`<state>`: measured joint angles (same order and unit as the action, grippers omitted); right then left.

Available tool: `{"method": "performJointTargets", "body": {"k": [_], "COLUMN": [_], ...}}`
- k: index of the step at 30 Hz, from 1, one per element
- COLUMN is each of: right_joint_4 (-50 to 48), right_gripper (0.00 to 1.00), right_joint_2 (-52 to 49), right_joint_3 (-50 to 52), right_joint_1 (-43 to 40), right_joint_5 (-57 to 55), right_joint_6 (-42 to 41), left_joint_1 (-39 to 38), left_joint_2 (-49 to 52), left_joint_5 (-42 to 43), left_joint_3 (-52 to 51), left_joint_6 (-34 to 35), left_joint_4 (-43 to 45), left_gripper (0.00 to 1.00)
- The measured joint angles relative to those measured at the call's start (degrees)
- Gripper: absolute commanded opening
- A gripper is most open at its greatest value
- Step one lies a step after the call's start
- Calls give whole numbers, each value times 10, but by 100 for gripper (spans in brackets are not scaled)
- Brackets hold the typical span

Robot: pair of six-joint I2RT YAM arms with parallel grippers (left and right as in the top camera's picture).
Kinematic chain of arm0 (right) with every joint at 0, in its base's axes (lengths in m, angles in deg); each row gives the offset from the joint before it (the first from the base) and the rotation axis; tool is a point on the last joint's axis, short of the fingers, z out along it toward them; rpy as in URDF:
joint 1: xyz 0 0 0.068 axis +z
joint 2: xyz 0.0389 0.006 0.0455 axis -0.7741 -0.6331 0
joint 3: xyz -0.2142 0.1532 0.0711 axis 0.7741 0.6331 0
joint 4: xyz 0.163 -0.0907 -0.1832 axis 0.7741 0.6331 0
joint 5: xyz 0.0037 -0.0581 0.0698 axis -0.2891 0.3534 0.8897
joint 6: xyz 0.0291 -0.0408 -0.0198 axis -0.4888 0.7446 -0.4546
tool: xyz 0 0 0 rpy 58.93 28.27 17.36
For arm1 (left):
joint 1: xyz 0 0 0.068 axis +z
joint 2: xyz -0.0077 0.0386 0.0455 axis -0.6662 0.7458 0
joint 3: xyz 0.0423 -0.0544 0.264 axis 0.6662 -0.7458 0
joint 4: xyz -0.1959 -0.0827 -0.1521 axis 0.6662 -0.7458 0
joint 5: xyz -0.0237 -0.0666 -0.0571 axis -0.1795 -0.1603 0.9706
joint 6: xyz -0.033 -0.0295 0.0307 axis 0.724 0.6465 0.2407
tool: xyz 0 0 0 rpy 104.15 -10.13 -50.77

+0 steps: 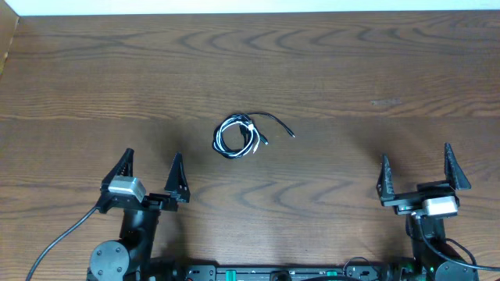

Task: Untangle cables
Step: 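Raise both arms and swing them forward toward the cable bundle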

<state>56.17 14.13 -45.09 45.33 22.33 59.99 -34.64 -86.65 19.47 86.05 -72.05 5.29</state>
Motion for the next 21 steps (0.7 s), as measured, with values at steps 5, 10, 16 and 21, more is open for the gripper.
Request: {"method": "performJointTargets", "body": {"k": [5, 10, 16, 21], "right_joint_4": [0, 3, 24, 119], "right_gripper": [99, 99, 99, 99], "right_joint_2": [-1, -37, -154, -283], "right_joint_3": [-5, -43, -145, -275], "right_joint_1": [0, 0, 0, 0], "right_joint_5": [3, 9, 46, 110], "right_joint_6": [11, 17, 19, 21], "left_joint_1": [0, 0, 0, 0], "left_joint_2": [50, 134, 246, 357], "left_joint_5": [17, 48, 113, 178], "left_joint_3": [46, 115, 212, 302], "left_joint_6": [0, 0, 0, 0], "left_joint_4": [-26, -58, -108, -181], "left_gripper": [97, 97, 97, 97]}}
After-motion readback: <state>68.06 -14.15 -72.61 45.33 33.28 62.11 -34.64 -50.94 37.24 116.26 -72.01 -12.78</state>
